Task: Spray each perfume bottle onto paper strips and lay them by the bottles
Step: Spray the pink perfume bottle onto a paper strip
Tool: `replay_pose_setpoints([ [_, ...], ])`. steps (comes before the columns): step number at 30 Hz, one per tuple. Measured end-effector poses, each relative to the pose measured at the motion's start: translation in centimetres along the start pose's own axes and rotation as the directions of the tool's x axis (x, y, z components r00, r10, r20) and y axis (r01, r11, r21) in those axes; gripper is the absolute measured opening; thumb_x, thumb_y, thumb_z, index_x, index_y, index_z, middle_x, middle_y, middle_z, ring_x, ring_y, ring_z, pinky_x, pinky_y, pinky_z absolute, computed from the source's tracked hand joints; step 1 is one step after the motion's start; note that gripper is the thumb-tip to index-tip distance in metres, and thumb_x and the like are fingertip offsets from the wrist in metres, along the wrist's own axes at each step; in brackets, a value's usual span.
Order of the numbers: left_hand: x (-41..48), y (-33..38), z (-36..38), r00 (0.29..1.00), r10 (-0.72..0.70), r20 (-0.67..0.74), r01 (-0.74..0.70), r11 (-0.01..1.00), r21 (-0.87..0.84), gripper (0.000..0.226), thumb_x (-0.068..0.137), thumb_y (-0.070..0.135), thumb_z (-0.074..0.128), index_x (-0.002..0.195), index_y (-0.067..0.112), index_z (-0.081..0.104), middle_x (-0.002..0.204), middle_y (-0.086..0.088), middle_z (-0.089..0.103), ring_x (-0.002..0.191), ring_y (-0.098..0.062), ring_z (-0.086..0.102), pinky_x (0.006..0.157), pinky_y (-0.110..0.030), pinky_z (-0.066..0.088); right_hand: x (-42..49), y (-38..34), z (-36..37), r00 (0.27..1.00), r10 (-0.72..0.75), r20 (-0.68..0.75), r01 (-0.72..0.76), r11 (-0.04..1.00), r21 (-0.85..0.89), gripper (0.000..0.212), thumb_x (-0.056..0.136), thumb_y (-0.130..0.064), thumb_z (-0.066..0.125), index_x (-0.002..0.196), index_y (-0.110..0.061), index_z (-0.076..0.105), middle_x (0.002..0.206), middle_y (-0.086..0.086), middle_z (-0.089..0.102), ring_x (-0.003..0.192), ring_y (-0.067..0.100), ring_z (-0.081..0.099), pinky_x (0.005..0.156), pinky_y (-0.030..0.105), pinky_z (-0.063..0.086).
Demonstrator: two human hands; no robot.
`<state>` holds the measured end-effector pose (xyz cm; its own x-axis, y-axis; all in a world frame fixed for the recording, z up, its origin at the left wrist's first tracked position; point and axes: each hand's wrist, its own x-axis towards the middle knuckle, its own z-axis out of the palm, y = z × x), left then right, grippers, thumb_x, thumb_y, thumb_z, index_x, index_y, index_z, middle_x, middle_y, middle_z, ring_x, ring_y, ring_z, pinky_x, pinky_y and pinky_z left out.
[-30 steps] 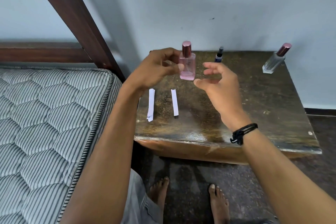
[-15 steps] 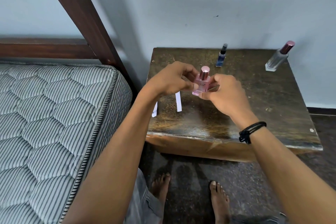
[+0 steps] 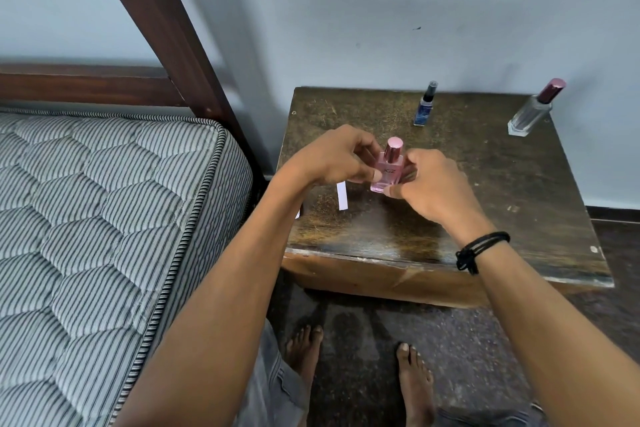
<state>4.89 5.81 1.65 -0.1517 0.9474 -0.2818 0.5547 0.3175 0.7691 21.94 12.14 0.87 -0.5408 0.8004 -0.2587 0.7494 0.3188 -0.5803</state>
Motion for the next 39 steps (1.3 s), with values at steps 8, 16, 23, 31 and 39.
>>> replay_pose_setpoints([
  [8, -0.1, 0.2, 0.3, 1.0, 0.0, -0.012, 0.0, 1.0, 0.02, 0.027, 0.079, 0.014, 0.083, 0.103, 0.017, 0.072, 0.095, 0.007, 0.073, 0.089, -0.009, 0.069, 0.09, -0.027, 0.052, 0.5, 0.4, -1.9, 0.991, -0.022, -0.13, 0.04, 0.99, 0.136, 0.03, 0.09, -0.004, 0.064, 0.102, -0.03, 0.069, 0.093, -0.018, 0.069, 0.093, 0.01, 0.067, 0.087, 0.037, 0.053],
  [16, 0.1, 0.2, 0.5, 1.0, 0.004, -0.004, -0.004, 0.999, 0.037, 0.029, 0.078, 0.01, 0.084, 0.101, 0.022, 0.071, 0.095, 0.007, 0.073, 0.088, -0.008, 0.069, 0.085, -0.023, 0.051, 0.2, 0.0, -3.2, 0.952, -0.178, -0.25, 0.274, 0.86, 0.431, 0.036, 0.085, 0.003, 0.065, 0.102, -0.028, 0.074, 0.099, -0.006, 0.073, 0.068, -0.005, 0.054, 0.072, 0.014, 0.047],
  [23, 0.3, -0.2, 0.6, 0.999, -0.009, -0.037, 0.01, 1.0, 0.023, 0.025, 0.074, 0.014, 0.087, 0.095, 0.021, 0.076, 0.091, 0.007, 0.077, 0.089, -0.01, 0.073, 0.094, -0.036, 0.057, 0.7, 1.0, -3.5, 0.915, -0.403, -0.015, 0.399, 0.898, 0.184, 0.035, 0.081, -0.027, 0.086, 0.112, -0.034, 0.073, 0.105, -0.014, 0.064, 0.09, -0.001, 0.059, 0.082, 0.015, 0.044],
  [31, 0.1, 0.1, 1.2, 0.987, 0.028, -0.156, -0.006, 0.99, 0.144, 0.022, 0.069, 0.018, 0.087, 0.09, 0.018, 0.079, 0.085, 0.006, 0.076, 0.082, -0.01, 0.071, 0.082, -0.03, 0.058, 0.8, 0.5, -3.0, 0.912, -0.403, -0.083, 0.411, 0.901, 0.139, 0.027, 0.087, -0.02, 0.081, 0.113, -0.025, 0.076, 0.102, -0.016, 0.065, 0.095, 0.01, 0.064, 0.095, 0.035, 0.052],
  [39, 0.1, 0.2, 1.6, 0.985, 0.072, -0.156, -0.038, 0.976, 0.213, 0.018, 0.068, 0.016, 0.081, 0.085, 0.018, 0.072, 0.085, 0.004, 0.074, 0.082, -0.015, 0.071, 0.079, -0.036, 0.059, 1.0, 0.6, -3.1, 0.908, -0.398, -0.133, 0.415, 0.897, 0.149, 0.022, 0.088, -0.02, 0.081, 0.109, -0.023, 0.077, 0.099, -0.019, 0.065, 0.084, -0.01, 0.059, 0.078, 0.005, 0.042],
])
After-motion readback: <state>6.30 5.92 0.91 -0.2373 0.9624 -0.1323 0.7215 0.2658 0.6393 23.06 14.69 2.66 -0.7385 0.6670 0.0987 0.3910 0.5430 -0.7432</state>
